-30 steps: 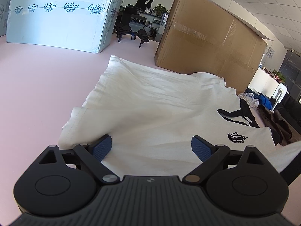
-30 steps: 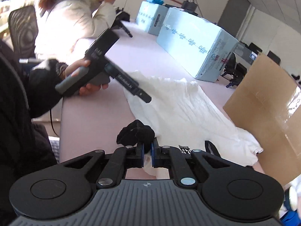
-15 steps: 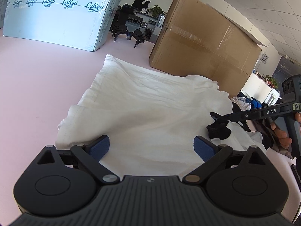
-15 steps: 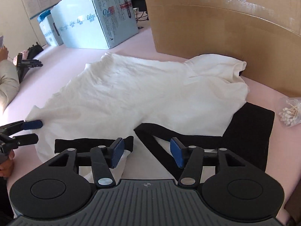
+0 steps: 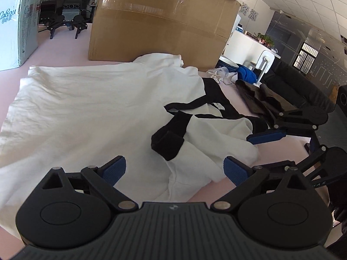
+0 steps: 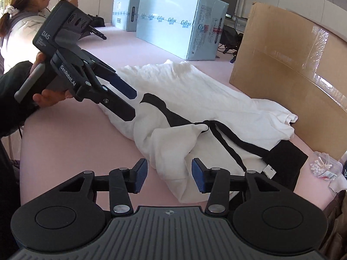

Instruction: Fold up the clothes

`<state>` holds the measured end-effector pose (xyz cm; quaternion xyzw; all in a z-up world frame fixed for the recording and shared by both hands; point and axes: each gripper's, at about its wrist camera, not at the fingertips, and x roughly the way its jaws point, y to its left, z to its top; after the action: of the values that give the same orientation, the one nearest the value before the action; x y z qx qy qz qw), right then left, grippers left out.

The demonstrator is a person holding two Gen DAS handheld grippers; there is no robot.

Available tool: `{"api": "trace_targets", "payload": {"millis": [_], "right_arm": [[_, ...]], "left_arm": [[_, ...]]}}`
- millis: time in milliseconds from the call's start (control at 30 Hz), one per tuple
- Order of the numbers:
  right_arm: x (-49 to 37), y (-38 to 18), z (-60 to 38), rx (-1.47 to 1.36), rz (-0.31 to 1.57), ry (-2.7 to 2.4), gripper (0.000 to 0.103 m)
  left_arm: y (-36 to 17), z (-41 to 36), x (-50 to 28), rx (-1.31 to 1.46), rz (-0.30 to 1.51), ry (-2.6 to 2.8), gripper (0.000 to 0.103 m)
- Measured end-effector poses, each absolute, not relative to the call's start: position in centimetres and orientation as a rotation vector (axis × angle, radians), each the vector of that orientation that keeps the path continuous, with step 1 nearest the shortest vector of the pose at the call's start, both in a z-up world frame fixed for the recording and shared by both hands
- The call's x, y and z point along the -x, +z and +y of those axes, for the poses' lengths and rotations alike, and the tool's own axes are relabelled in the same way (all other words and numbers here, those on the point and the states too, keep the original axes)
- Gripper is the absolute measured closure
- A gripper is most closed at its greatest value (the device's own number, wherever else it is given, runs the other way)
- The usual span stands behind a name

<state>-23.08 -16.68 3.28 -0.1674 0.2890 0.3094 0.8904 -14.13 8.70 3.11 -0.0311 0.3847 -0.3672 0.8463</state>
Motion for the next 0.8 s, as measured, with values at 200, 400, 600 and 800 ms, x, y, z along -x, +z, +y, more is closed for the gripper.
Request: {"api": "trace_targets", "payload": {"millis": [200,400,600,800], "right_arm": [[21.9,2.8,-20.8,0.074,0.553,0.701,0.096],[20.4,2.4,-24.5,-0.146,0.571,0.622,0.097],[19.7,1.8,-25.1,-0.166,0.624,0.505,0.102],[21.8,3.4,-24.4,-0.138,0.502,0.587,0.034]], "left_arm": [[2.2,6.8,10.4,0.192,0.992,-0.769,0.091],[2.4,7.6,9.5,0.269,0.927,-0.654,0.094],[3.2,8.2,7.5,0.301,0.878,-0.553,0.094],[3.6,8.6,6.6,0.283,0.813,-0.569,0.034]]}}
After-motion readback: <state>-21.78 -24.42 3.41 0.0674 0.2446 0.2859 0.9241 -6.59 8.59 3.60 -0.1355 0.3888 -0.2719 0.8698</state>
